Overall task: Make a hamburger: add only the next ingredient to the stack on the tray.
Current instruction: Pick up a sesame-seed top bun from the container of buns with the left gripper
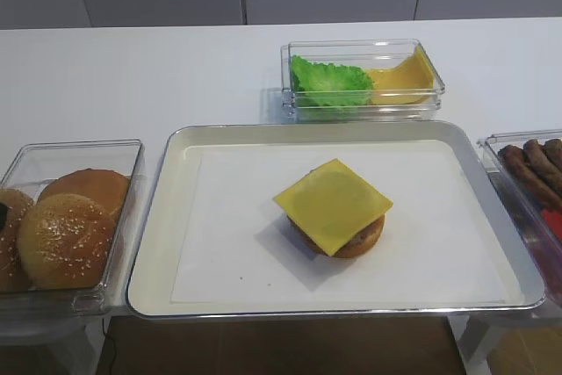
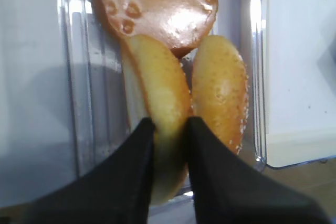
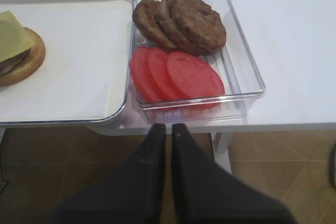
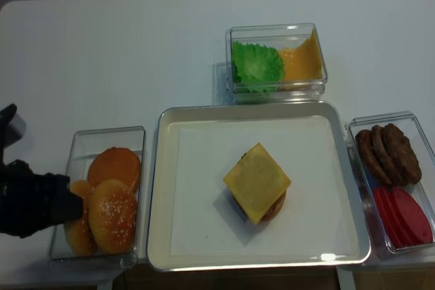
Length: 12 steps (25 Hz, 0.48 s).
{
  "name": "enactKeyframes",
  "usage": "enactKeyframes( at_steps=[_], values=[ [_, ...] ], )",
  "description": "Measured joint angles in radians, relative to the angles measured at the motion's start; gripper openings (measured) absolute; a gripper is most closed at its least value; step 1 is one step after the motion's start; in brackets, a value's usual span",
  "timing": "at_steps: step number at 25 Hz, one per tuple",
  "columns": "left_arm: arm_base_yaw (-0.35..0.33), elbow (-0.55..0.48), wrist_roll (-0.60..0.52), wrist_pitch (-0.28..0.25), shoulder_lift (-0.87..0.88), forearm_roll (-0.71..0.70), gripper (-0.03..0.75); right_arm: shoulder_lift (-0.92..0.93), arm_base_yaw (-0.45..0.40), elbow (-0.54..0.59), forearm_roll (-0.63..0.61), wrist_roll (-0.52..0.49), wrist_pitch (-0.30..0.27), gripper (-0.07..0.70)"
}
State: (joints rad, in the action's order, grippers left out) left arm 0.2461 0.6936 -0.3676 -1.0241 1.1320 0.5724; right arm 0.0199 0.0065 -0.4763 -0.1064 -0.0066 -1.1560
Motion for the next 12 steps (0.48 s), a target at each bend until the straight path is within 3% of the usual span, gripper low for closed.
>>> enactKeyframes(
  at_steps=[12],
  values=[
    [0.000, 0.132, 0.006, -0.044, 0.000, -0.040, 0.137, 0.000, 0.000, 0.000, 0.000, 0.000, 0.000, 0.027]
  ],
)
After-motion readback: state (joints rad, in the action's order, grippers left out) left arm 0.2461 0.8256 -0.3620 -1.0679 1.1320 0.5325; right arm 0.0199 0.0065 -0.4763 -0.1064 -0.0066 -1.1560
